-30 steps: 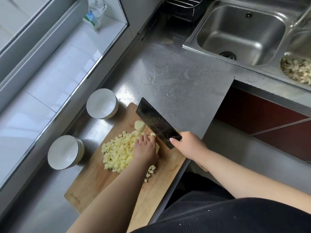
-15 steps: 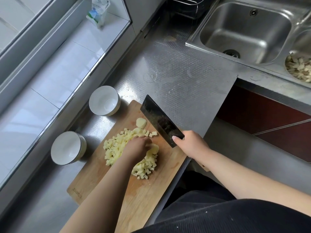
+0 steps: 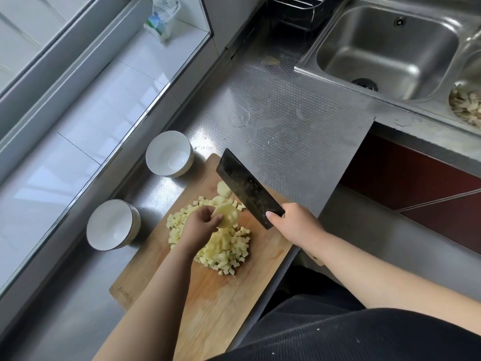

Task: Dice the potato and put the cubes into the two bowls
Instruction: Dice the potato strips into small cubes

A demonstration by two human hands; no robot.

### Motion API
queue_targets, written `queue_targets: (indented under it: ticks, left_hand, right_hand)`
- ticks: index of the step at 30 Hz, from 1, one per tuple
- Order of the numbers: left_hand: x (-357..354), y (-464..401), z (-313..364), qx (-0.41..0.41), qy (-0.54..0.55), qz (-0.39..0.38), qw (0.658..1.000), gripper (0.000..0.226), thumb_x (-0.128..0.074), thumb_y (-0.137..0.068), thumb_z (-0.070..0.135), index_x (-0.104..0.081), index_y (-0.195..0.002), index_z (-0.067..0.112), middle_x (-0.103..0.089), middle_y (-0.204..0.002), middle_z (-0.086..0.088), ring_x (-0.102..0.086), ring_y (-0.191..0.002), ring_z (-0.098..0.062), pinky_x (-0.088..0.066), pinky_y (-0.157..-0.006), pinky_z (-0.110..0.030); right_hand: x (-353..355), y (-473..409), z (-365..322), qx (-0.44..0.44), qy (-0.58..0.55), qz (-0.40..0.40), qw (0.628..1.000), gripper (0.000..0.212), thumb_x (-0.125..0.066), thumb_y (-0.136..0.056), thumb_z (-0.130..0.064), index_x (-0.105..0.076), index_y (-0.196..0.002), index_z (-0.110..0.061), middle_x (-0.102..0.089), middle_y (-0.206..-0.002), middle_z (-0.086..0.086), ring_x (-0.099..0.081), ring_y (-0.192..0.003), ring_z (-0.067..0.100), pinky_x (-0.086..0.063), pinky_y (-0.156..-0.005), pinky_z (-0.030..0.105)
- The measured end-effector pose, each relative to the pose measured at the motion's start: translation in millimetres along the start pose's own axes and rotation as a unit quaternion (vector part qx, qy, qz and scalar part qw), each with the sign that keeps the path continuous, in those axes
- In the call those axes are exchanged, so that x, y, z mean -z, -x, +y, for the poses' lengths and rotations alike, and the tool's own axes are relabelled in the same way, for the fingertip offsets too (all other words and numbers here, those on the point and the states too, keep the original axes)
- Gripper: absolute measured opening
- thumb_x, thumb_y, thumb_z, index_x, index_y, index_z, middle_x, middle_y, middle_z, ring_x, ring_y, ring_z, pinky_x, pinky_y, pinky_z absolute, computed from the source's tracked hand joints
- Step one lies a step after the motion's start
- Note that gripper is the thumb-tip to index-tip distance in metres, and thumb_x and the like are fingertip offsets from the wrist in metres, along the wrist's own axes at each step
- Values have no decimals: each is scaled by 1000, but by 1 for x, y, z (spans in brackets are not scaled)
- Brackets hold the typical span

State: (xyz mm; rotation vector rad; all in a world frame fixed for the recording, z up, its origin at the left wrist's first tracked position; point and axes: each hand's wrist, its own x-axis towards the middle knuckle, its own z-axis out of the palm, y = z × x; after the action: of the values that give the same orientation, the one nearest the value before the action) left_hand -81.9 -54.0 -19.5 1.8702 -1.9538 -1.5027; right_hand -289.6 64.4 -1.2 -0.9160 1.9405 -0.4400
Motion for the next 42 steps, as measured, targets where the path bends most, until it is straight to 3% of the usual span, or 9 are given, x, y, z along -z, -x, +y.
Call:
queue_targets:
  ticks: [4,11,18,23,29,32,36,39,42]
  left_hand:
    - [1,3,-11,46,89,-1,995,16,-71,-86,10,-60,-97,5,-73,-89,-7,-71,-86,-26,-58,-82,-42]
    - [-9,6,-13,134,230,81,961,14,-66,-91,15,-62,-99,5,-71,-93,-11,-69,-79,-16,-56,-64,-23]
    - [-11,10,-15,180,259,85,945,20,-49,-101,17,-64,-105,6,-68,-99,-12,-64,-86,-17,-53,-69,-26]
    - [-8,23,-16,149,234,102,955,23,-46,-101,14,-65,-90,9,-68,-94,-10,-65,-86,-16,-52,-68,-24]
    - [3,36,-25,142,245,143,948,19,-47,-101,17,-65,-100,11,-69,-92,-6,-65,-84,-16,-54,-73,-28]
    - [7,48,-39,97,191,237,948,18,-48,-100,23,-61,-108,14,-67,-99,-3,-63,-88,-17,-54,-76,-32]
    - [10,74,-79,-41,42,373,926,22,-47,-101,21,-59,-114,9,-63,-103,-4,-58,-94,-19,-47,-80,-32]
    - [6,90,-126,-86,-77,382,917,22,-55,-94,4,-64,-114,0,-66,-104,-13,-57,-99,-29,-41,-87,-31]
    - [0,104,-157,-46,-120,339,932,24,-62,-88,-1,-66,-111,3,-67,-114,-12,-57,-108,-34,-42,-94,-39]
  right_hand:
    - [-4,2,-6,4,11,-7,1000,32,-50,-96,-44,-53,-74,-21,-51,-61,-6,-51,-58,12,-33,-49,27]
    - [-19,7,-16,27,-9,-14,1000,33,-50,-95,-45,-62,-83,-17,-50,-57,-7,-50,-56,13,-35,-50,27]
    - [-38,13,-27,26,-117,-70,990,27,-52,-95,-39,-65,-90,-16,-53,-58,0,-50,-46,16,-46,-50,30]
    - [-50,17,-29,-6,-185,-109,977,26,-52,-97,-33,-59,-90,-8,-46,-52,-1,-42,-36,12,-41,-43,26]
    - [-52,17,-26,-35,-182,-68,980,27,-52,-97,-33,-57,-83,-10,-49,-55,1,-44,-39,13,-41,-42,24]
    - [-52,18,-25,-39,-181,-48,982,27,-53,-97,-33,-54,-80,-12,-50,-56,2,-45,-40,14,-41,-42,24]
    - [-55,20,-26,-35,-165,-46,985,28,-53,-97,-35,-55,-79,-14,-52,-57,3,-47,-41,15,-42,-43,25]
    - [-59,20,-24,-34,-154,-56,986,28,-52,-96,-37,-59,-84,-12,-53,-57,4,-48,-41,16,-43,-44,26]
    - [-64,22,-23,-28,-147,-62,987,26,-52,-96,-36,-60,-85,-13,-53,-57,4,-49,-41,17,-44,-44,27]
